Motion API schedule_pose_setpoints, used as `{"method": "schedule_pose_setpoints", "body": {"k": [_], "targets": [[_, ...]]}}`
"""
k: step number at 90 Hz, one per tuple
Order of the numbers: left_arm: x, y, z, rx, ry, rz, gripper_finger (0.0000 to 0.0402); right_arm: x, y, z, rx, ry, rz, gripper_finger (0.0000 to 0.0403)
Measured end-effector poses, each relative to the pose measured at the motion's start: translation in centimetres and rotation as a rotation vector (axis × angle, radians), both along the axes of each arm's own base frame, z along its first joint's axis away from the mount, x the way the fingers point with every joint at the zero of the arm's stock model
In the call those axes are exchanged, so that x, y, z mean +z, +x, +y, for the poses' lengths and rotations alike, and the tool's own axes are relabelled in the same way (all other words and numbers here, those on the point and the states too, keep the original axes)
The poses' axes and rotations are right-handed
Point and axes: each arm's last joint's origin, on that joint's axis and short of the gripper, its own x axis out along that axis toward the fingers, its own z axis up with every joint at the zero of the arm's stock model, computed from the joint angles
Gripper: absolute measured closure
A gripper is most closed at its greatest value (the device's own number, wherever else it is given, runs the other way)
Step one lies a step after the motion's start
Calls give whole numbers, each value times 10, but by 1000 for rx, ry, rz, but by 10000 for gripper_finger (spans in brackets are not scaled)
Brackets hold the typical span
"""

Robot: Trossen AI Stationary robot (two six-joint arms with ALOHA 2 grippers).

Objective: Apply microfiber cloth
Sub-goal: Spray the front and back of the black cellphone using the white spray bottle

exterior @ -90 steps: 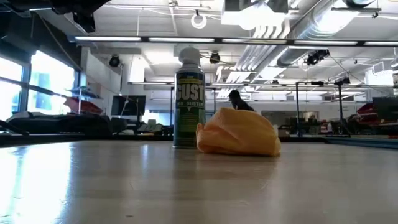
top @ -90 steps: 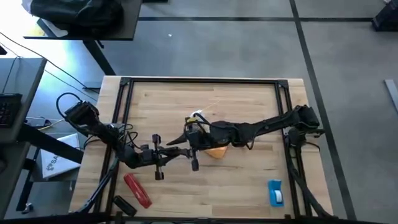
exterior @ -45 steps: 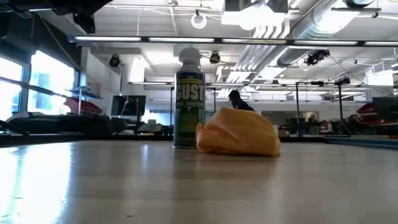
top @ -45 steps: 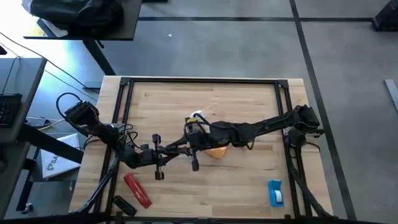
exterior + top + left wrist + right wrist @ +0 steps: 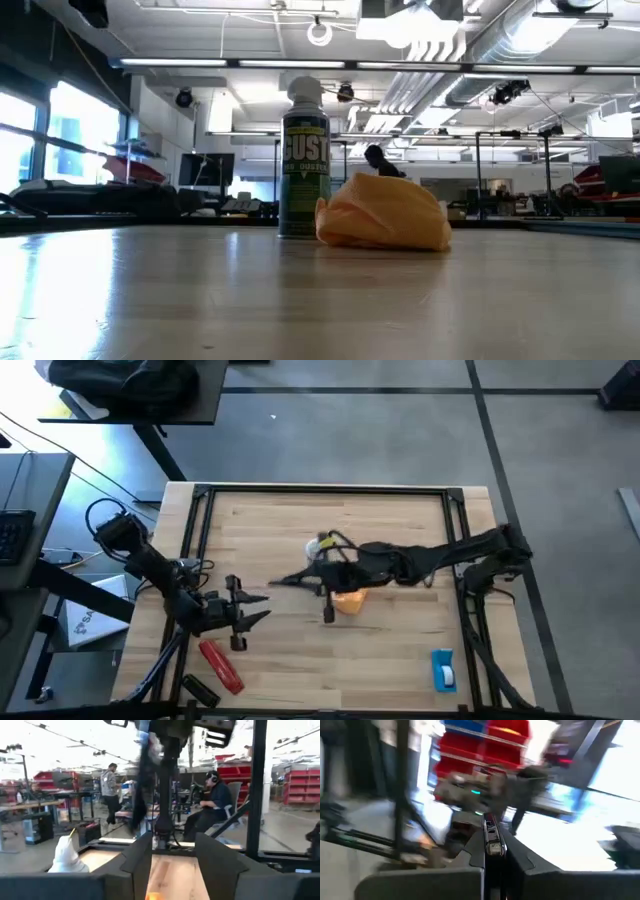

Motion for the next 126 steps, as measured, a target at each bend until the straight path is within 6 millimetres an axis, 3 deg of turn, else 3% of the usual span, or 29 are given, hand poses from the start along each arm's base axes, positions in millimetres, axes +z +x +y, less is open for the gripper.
{"method": "schedule_pose_setpoints", "body": {"k": [14, 27, 44, 59, 70, 95, 107, 126], "targets": [[-16, -9, 27, 44, -106, -2, 262, 4, -27, -15, -209, -106, 169, 402], [-37, -6, 62, 119, -189, -10, 262, -12, -40, -24, -307, -81, 373, 402], [-49, 14, 110, 93, -210, -4, 262, -33, -54, -32, -405, 67, 592, 402], [-53, 32, 151, 84, -261, 88, 261, -49, -57, -34, -520, 83, 605, 402], [-54, 44, 172, 68, -282, 192, 261, -73, -59, -39, -577, 83, 657, 402], [-55, 61, 199, 111, -235, 397, 261, -125, -58, -60, -658, 80, 680, 402], [-59, 68, 200, 11, -176, 444, 261, -132, -53, -71, -657, 64, 626, 402], [-73, 77, 203, 42, -170, 501, 261, -136, -46, -82, -610, 3, 564, 402]]}}
